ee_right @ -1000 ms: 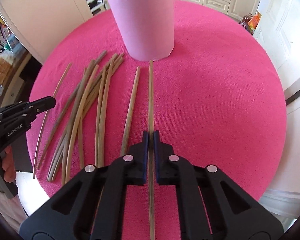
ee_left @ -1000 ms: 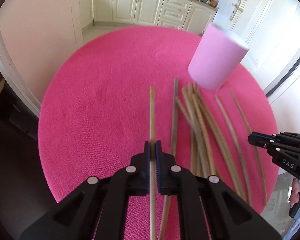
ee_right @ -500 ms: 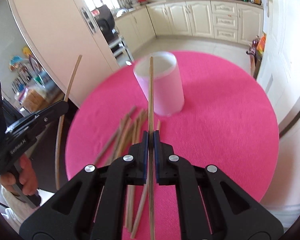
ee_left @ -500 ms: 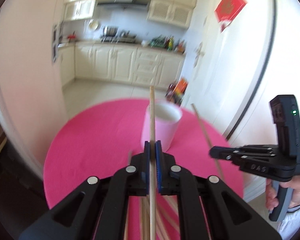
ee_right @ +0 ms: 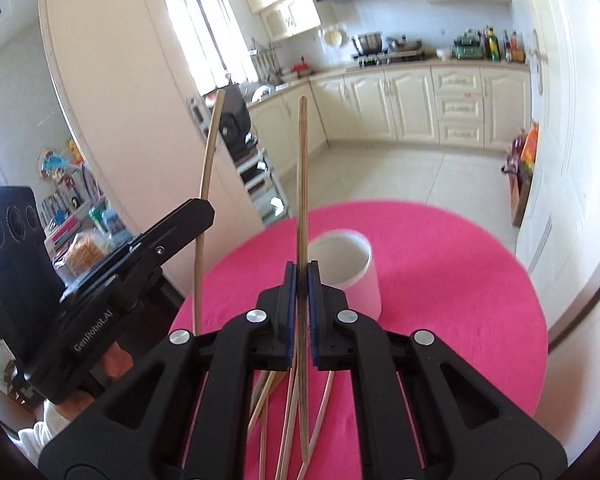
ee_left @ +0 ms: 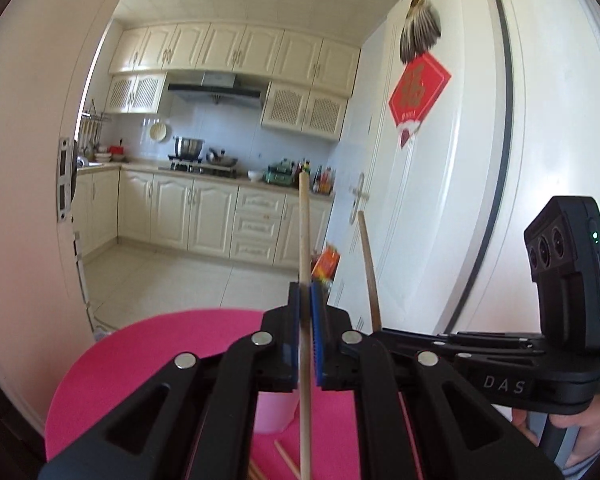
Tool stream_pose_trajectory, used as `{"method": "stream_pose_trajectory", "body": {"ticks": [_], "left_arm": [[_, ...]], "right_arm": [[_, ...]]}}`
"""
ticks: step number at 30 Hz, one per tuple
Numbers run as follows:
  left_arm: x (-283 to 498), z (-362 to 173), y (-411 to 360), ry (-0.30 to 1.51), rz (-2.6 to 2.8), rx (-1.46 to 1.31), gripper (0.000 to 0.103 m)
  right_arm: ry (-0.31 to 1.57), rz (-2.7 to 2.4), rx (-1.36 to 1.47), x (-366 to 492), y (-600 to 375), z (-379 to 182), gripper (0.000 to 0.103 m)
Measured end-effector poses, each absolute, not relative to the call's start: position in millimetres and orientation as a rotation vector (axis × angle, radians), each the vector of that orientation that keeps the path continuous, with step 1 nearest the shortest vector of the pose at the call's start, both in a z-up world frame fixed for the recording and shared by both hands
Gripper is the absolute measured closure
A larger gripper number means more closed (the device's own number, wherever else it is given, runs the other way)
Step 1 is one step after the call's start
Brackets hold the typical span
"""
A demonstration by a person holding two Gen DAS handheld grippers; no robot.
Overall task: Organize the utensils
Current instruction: 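Lift the chopstick in the right gripper over the pink cup while the left gripper lifts its own, then open both grippers to drop the chopsticks into the pink cup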
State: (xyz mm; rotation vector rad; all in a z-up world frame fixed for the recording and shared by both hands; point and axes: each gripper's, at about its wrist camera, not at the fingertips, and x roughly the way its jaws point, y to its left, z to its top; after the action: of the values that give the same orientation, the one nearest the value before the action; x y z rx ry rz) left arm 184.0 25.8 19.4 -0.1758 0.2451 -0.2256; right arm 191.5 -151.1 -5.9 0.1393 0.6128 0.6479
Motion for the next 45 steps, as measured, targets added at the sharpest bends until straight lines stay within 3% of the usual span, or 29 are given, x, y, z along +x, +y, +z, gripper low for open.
{"method": "stream_pose_trajectory", "body": {"ticks": [10, 30, 45], "left_arm": [[221.9, 38.6, 30.5, 0.069, -0.202, -0.252, 0.097], [274.6, 12.6, 51.2, -0.03, -0.081, -0.354, 0.097], [282.3, -19.0, 51.2, 0.097, -0.103, -0.274, 0.097]], "right_arm": [[0.462, 0.632, 0.222, 222.1, -161.3, 14.7, 0.097], [0.236, 0.556, 0.247, 242.5, -154.8, 19.9, 0.097], [0.276, 0.531, 0.186, 251.9, -140.4, -10.5, 0.097]]}}
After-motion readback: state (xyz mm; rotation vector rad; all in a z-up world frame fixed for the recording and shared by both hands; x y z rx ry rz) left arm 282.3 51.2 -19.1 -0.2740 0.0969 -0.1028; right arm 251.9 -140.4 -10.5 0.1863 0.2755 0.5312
